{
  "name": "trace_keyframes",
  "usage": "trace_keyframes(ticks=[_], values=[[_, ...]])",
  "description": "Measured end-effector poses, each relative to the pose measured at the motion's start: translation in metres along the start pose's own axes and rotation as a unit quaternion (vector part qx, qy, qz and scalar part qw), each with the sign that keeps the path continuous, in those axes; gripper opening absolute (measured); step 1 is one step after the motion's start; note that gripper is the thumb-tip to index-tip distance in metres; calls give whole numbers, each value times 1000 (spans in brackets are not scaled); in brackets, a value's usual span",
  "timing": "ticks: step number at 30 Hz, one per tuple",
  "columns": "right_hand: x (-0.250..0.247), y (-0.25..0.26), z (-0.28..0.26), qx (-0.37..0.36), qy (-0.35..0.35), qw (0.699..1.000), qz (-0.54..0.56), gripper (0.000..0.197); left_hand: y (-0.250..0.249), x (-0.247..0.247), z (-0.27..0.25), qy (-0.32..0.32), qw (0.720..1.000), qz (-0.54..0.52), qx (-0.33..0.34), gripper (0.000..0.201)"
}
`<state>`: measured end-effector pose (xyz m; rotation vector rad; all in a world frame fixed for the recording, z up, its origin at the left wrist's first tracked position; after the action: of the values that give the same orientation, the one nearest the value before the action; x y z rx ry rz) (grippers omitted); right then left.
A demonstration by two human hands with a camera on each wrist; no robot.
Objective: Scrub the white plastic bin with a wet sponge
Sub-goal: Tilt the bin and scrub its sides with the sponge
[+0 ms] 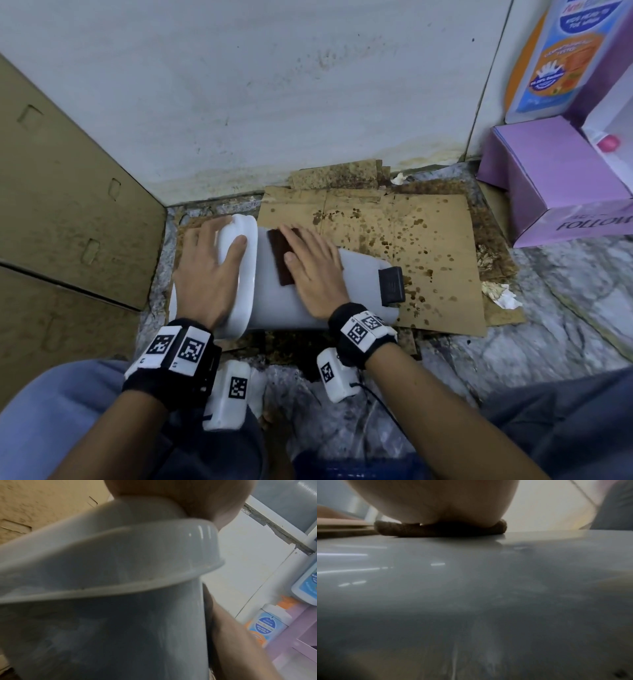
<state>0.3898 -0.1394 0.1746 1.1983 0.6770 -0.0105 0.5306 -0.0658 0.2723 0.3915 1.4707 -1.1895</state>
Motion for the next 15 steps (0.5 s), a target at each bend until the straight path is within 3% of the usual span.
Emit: trace_keyframes(ticks=[3, 7, 9, 12, 15], values=[[-13, -59, -9, 112, -17, 993, -13, 64, 10, -3, -2, -3, 1000, -10, 4, 34], [-28, -107, -18, 225, -24, 974, -14, 45, 15, -4, -5, -9, 1000, -21, 4, 35], [-25, -101, -15, 227, -23, 973, -27, 46, 13, -3, -5, -9, 1000, -23, 6, 34], [-11, -63, -5, 139, -14, 989, -56, 63, 11, -2, -1, -3, 1000, -14, 4, 34], [-4, -46, 0, 127, -4, 992, -25, 50, 14, -1, 0, -1, 1000, -13, 5, 34]])
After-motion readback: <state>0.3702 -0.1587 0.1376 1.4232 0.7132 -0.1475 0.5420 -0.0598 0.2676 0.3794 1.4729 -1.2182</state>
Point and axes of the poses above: each hand's wrist, its own z-axis towards the middle knuckle, its own x-axis out of the palm, y = z × x, the point moved 9 cm from there along z, towards the middle knuckle, and after that the axes turned 9 degrees about z, right-handed, at the moved point
